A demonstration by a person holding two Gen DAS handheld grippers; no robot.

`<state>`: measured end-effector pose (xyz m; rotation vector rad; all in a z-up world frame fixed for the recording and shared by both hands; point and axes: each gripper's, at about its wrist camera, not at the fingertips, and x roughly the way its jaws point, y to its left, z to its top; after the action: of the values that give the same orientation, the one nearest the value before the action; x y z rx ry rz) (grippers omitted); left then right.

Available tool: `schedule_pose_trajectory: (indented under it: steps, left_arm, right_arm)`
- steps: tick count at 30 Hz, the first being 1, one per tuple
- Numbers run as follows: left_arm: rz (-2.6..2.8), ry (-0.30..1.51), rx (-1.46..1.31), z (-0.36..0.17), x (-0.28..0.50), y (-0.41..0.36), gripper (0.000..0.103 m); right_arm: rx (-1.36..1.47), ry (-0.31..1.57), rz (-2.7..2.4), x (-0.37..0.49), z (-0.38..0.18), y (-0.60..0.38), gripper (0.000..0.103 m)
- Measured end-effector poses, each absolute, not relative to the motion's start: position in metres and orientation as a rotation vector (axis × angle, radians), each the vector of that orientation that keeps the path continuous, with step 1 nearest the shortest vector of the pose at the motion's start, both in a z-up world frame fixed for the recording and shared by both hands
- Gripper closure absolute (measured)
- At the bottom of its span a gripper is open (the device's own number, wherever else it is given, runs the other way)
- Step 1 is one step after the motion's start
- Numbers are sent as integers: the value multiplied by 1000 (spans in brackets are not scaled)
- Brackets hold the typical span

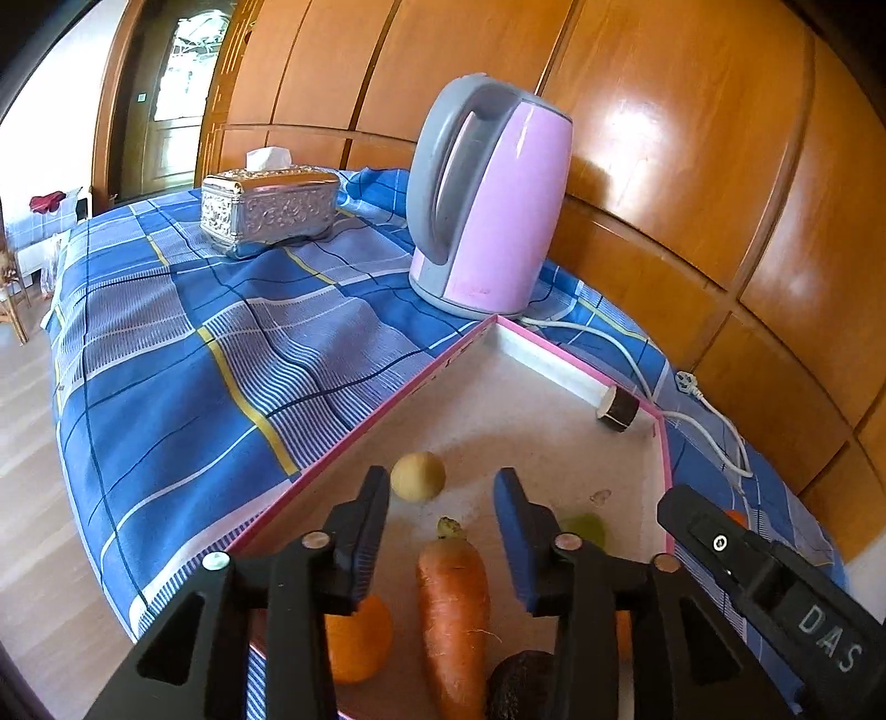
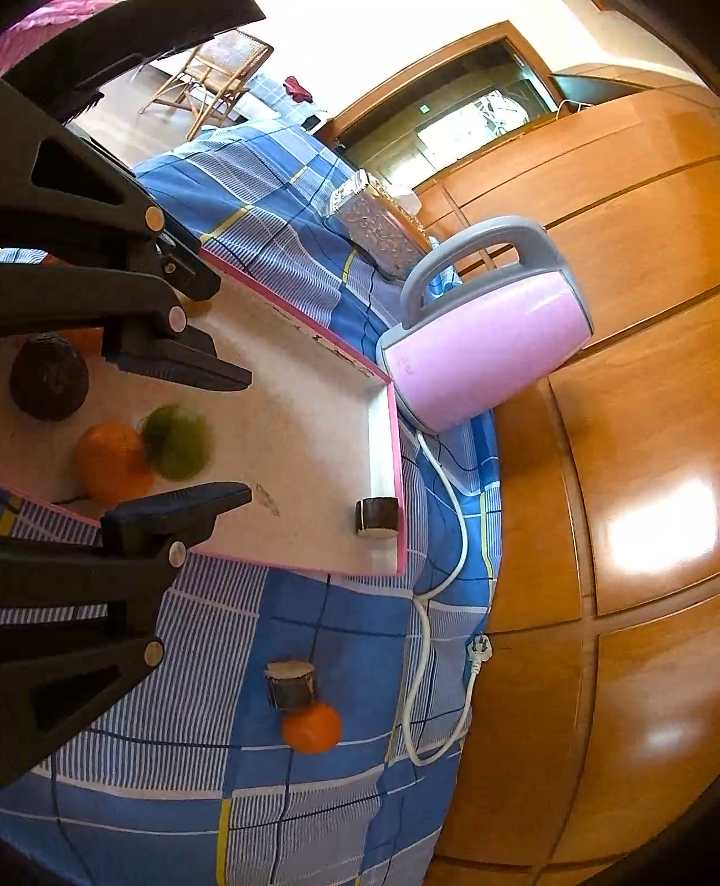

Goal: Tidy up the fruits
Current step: 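Open left and right tools to release kiwi and green tomato into tray, then withdraw both tools from the tray toward the remaining orange and eggplant slice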

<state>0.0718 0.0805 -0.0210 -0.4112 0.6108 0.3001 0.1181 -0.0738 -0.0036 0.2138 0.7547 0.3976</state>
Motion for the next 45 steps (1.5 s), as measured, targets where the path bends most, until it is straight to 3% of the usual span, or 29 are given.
schedule_pose_trajectory:
  steps: [4, 10, 17, 22, 45]
  left_arm:
    - [311, 609, -411, -22, 71, 81, 49]
    - [302, 602, -388, -20, 71, 76, 43]
    - [266, 581, -350, -16, 69, 66, 42]
    - [260, 558, -330, -12, 65, 60, 32]
    - [124, 550, -197, -8, 62, 22, 32]
  right_arm:
    - [233, 759, 385, 116, -7, -79, 67]
    - [237, 759, 361, 105, -10, -87, 67]
    - [213, 738, 318, 90, -5, -101, 67]
    - [182, 714, 291, 81, -1, -109, 65]
    - [133, 722, 127, 63, -21, -170, 65]
